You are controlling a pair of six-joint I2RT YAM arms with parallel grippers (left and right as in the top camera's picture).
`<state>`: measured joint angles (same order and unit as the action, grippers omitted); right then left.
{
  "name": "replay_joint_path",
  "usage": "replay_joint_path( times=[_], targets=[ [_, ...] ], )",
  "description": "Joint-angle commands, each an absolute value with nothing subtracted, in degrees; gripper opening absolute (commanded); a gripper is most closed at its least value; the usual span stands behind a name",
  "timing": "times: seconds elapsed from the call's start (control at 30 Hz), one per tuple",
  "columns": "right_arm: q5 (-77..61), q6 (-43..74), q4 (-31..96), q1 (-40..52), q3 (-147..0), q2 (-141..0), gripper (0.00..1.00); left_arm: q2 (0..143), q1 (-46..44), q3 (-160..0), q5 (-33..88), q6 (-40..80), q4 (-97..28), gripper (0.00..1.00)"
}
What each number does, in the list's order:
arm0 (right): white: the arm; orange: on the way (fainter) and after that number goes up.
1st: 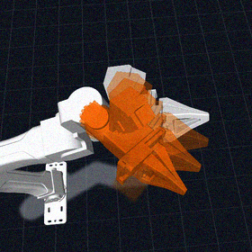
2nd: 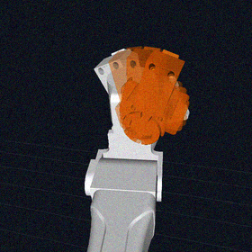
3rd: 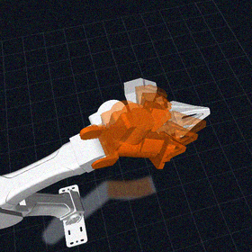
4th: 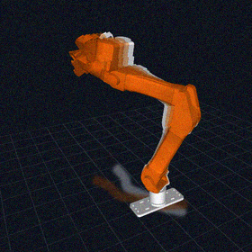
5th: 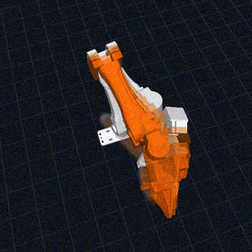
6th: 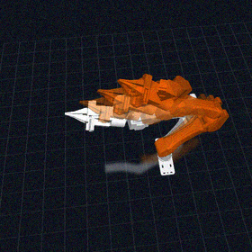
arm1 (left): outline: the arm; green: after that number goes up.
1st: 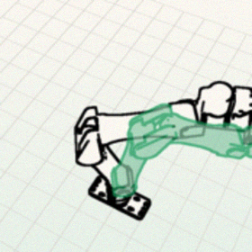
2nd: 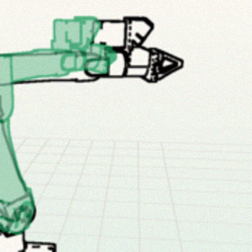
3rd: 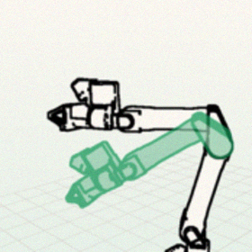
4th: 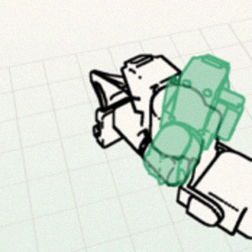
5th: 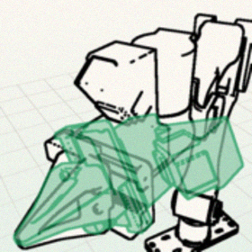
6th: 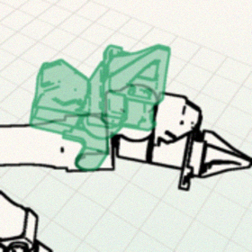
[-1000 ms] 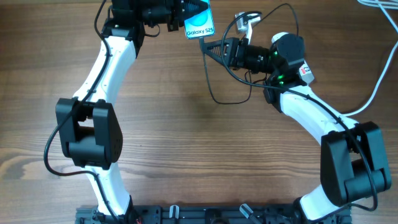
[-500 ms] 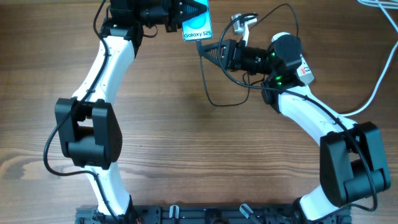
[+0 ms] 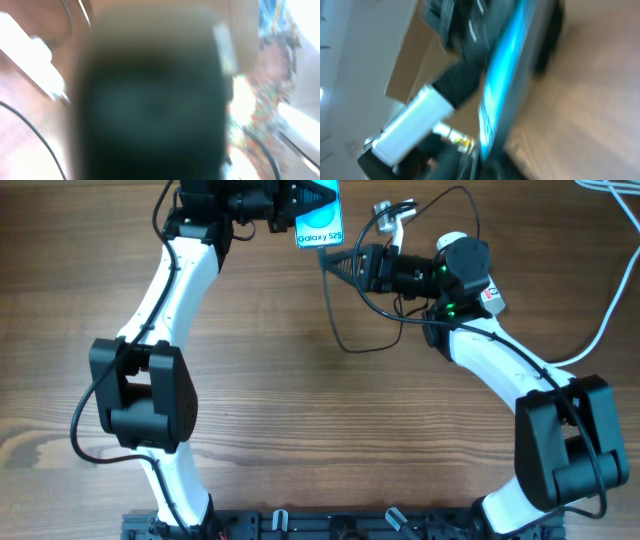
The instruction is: Plug charger to phone and switch on socket
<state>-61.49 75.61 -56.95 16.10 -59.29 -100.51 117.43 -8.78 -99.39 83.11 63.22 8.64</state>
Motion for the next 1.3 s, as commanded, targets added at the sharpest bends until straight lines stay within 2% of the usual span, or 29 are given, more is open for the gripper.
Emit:
replay_joint_path(
  times=[0.0, 0.13, 0.27, 0.3, 0.4, 0.57, 0.63, 0.67, 0.73, 0.8, 1.27],
  targets=[
    [-61.6, 73.4, -59.5, 13.6, -60.5, -99.9, 1.0, 115.6, -9.9, -99.2, 89.4, 61.7, 8.6, 0.04],
    [-72.3, 72.1, -59.3, 13.0, -60.5, -99.9, 1.0, 115.6, -9.4, -99.2, 87.5, 60.0, 8.6, 0.04],
    [-75.6, 72.2, -58.9, 13.7, -60.5, -99.9, 1.0, 115.6, -9.5, -99.2, 85.8, 60.0, 8.6, 0.04],
    [-75.9, 72.2, -58.9, 14.0, -60.5, -99.9, 0.97, 115.6, -9.6, -99.2, 85.7, 60.0, 8.6, 0.04],
    [-75.9, 72.2, -58.8, 15.1, -60.5, -99.9, 0.72, 115.6, -10.0, -99.2, 85.6, 60.0, 8.6, 0.04],
    [-72.5, 70.7, -54.5, 17.3, -60.5, -100.0, 0.59, 115.6, -10.5, -99.2, 85.7, 60.3, 8.5, 0.04],
    [-71.1, 69.1, -52.1, 17.4, -60.5, -100.0, 0.36, 115.6, -10.7, -99.2, 85.7, 60.3, 8.5, 0.04],
    [-70.5, 69.0, -51.1, 17.4, -60.5, -100.0, 0.28, 115.6, -10.7, -99.2, 85.7, 60.3, 8.5, 0.04],
    [-69.7, 69.0, -50.2, 17.4, -60.5, -100.0, 0.2, 115.6, -10.7, -99.2, 86.1, 60.2, 8.5, 0.04],
    [-68.9, 69.0, -50.2, 17.4, -60.5, -100.0, 0.04, 115.6, -10.7, -99.2, 86.3, 60.2, 8.5, 0.04],
    [-63.9, 74.2, -51.0, 16.1, -60.7, -100.0, 0.05, 115.6, -10.7, -99.2, 90.4, 57.8, 7.9, 0.04]
  ],
)
